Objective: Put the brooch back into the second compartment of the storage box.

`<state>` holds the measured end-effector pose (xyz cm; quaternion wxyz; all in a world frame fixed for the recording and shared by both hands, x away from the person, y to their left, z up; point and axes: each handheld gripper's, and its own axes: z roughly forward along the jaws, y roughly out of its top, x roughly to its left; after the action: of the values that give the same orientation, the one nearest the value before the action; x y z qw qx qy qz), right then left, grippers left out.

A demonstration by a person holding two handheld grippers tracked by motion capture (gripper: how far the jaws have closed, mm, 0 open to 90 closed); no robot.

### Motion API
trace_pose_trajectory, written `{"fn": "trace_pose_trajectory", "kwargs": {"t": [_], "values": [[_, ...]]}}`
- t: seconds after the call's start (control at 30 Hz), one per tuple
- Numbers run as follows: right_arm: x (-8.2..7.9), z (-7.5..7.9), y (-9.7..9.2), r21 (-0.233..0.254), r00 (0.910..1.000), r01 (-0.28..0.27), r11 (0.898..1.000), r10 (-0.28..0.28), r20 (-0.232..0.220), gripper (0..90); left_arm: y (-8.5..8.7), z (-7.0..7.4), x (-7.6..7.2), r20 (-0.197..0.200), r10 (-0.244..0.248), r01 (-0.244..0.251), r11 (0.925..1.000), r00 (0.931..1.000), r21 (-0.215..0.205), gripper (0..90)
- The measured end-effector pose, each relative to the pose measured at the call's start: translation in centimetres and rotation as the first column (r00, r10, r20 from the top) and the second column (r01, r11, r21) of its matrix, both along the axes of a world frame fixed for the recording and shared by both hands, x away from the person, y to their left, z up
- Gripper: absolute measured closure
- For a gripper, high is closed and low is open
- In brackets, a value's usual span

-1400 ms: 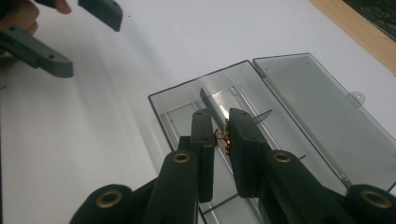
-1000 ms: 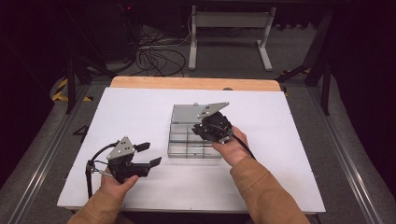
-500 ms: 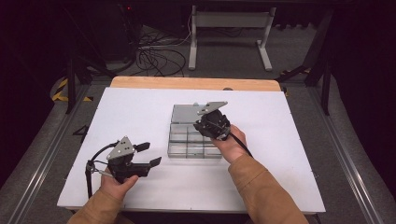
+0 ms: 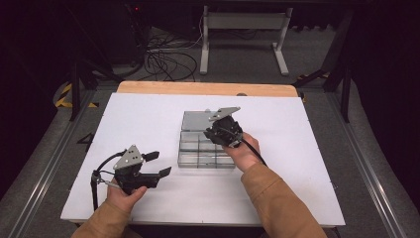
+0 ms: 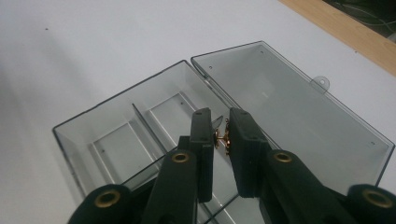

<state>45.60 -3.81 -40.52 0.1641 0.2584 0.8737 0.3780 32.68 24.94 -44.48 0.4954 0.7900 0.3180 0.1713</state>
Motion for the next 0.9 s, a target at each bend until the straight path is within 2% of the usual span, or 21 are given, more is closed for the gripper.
{"fn": "trace_pose_trajectory", "kwargs": {"t": [0.07,0.2,0.63,0.87,0.9], "values": [[0.3,-0.3,0.1,-0.003,0.9999,0.0,1.0,0.0,-0.012,80.5,0.0,0.0,0.0,-0.003,0.003,-0.003,1.0,1.0,-0.005,29.4],[0.7,-1.1,0.4,-0.042,0.9997,-0.005,0.999,0.004,-0.026,80.5,0.1,0.0,0.0,-0.002,0.0,0.0,1.0,1.0,-0.004,29.4],[1.5,-2.3,0.9,-0.063,0.9968,-0.008,0.998,0.003,-0.08,80.5,0.1,0.0,0.0,-0.004,-0.002,0.002,1.0,1.0,-0.005,29.5],[1.9,-2.9,1.0,-0.087,0.9924,-0.022,0.996,0.011,-0.123,80.5,0.0,0.0,0.0,-0.008,-0.005,0.005,1.0,1.0,-0.005,29.5],[1.9,-2.9,1.0,-0.087,0.9919,-0.006,0.996,-0.005,-0.127,80.5,0.0,0.0,0.0,-0.008,-0.005,0.005,1.0,1.0,-0.005,29.5]]}}
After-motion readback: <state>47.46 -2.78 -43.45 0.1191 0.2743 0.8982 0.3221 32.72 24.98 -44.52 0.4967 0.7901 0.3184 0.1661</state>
